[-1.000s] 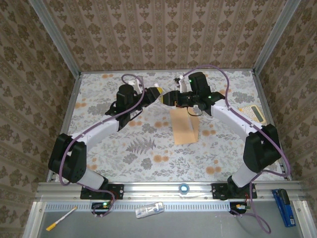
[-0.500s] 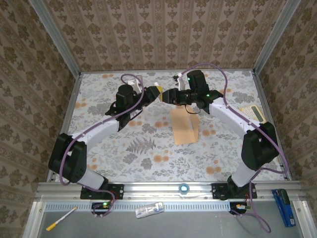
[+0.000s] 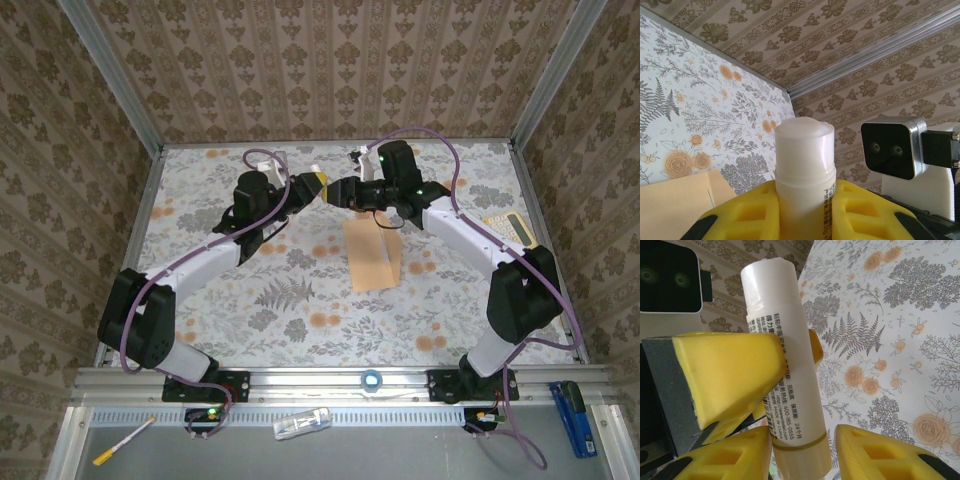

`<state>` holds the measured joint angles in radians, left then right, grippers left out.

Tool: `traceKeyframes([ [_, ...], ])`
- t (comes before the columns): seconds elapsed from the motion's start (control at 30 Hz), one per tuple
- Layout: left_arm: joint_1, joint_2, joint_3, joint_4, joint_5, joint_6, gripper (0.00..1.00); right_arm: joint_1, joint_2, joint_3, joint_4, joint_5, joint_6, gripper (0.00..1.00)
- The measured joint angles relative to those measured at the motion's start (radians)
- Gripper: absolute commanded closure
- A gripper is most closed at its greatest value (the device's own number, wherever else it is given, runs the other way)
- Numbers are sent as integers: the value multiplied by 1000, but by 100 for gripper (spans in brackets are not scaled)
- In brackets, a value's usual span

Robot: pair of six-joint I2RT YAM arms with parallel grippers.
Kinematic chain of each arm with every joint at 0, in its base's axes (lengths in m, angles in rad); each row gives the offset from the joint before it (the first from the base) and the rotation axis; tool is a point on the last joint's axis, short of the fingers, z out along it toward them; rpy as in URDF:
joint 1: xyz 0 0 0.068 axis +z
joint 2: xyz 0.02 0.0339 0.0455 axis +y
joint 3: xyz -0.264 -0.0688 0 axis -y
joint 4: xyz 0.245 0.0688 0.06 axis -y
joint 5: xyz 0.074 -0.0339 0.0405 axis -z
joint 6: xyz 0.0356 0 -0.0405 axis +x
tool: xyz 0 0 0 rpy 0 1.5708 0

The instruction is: Place the letter into the envelope and seal it

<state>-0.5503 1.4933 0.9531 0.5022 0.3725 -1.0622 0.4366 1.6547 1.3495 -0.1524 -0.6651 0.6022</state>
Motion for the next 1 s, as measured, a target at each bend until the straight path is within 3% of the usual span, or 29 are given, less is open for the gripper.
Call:
traceKeyframes([
  [1.0,35,10,-10,23,-3,-13,100,0,0,-15,32,-24,11,61],
])
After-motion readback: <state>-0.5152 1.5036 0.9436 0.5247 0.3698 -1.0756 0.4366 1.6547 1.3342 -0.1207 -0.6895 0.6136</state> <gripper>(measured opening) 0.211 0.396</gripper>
